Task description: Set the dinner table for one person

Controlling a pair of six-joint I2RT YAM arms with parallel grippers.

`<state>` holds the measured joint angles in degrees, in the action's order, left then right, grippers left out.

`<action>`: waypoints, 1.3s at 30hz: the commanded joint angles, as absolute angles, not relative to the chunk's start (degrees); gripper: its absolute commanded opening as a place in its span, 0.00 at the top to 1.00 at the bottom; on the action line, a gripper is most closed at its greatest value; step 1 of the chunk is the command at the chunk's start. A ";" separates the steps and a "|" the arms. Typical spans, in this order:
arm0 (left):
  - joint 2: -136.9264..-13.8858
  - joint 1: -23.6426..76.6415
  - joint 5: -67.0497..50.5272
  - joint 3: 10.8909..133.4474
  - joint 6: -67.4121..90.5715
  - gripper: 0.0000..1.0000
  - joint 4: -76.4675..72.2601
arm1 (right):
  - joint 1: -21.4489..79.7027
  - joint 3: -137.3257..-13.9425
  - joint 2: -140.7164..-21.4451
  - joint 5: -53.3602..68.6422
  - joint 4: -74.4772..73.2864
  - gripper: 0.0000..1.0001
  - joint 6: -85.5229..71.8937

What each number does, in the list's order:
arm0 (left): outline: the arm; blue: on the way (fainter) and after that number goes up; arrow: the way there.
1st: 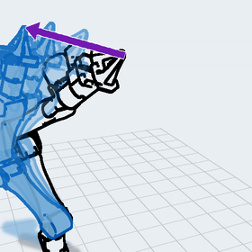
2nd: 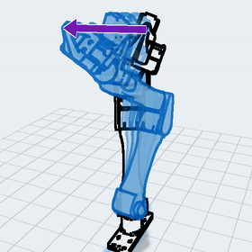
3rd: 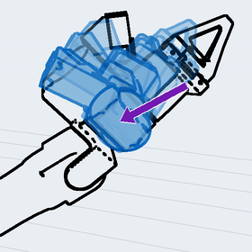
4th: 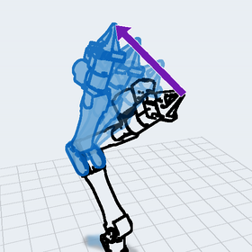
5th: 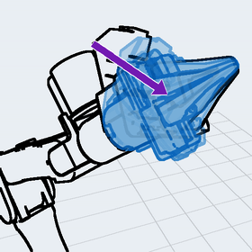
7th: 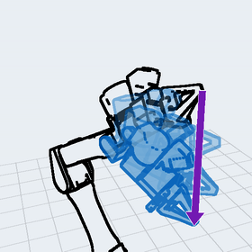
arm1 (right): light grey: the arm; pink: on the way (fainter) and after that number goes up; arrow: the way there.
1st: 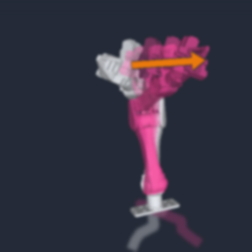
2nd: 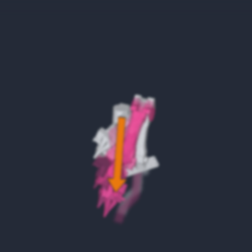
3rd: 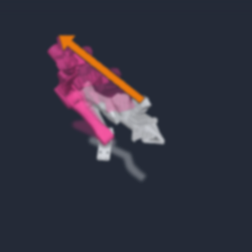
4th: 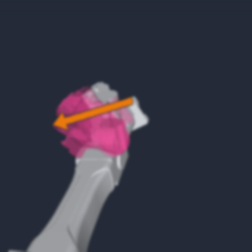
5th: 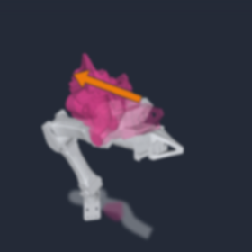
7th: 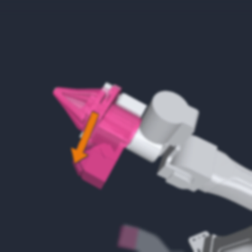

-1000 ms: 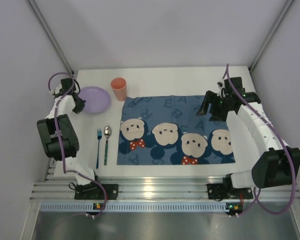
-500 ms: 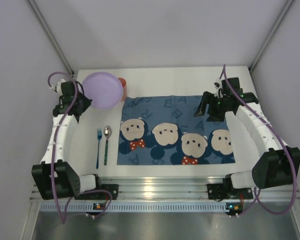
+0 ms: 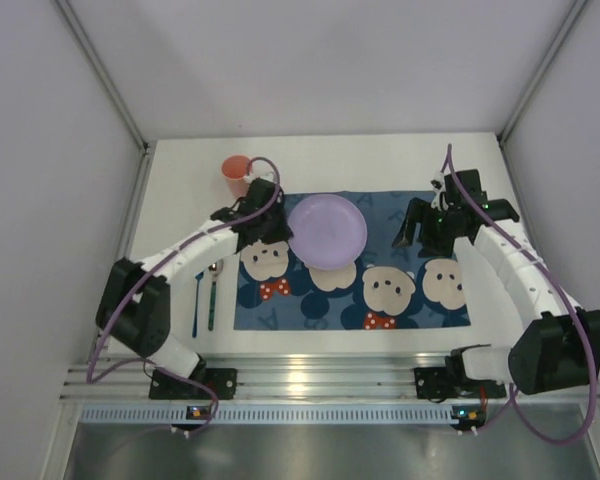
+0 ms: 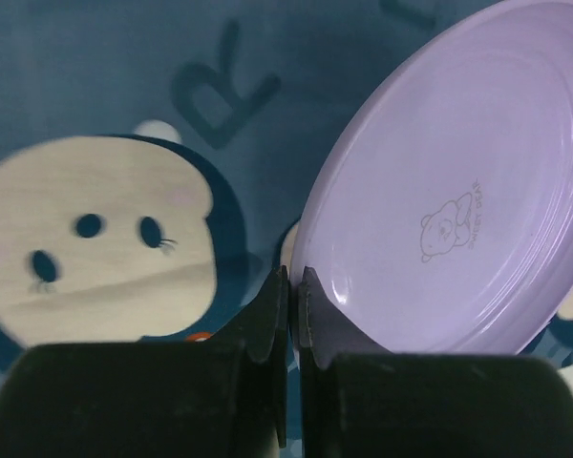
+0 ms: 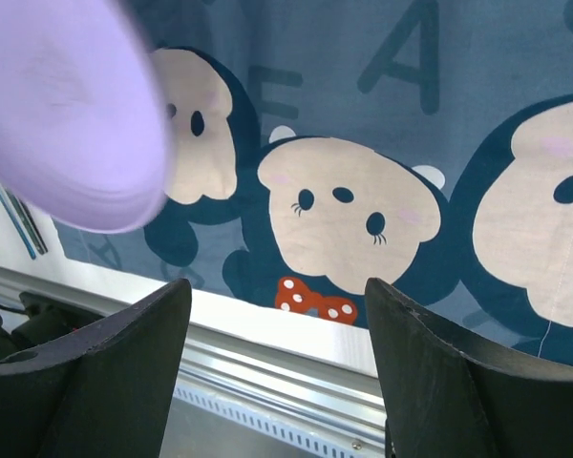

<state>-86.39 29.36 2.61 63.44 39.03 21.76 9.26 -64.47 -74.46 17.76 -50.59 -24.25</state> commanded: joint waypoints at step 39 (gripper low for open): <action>-110.65 5.45 6.68 106.26 29.09 0.42 41.57 | 9.84 -65.03 -74.61 13.19 -50.80 0.25 -26.54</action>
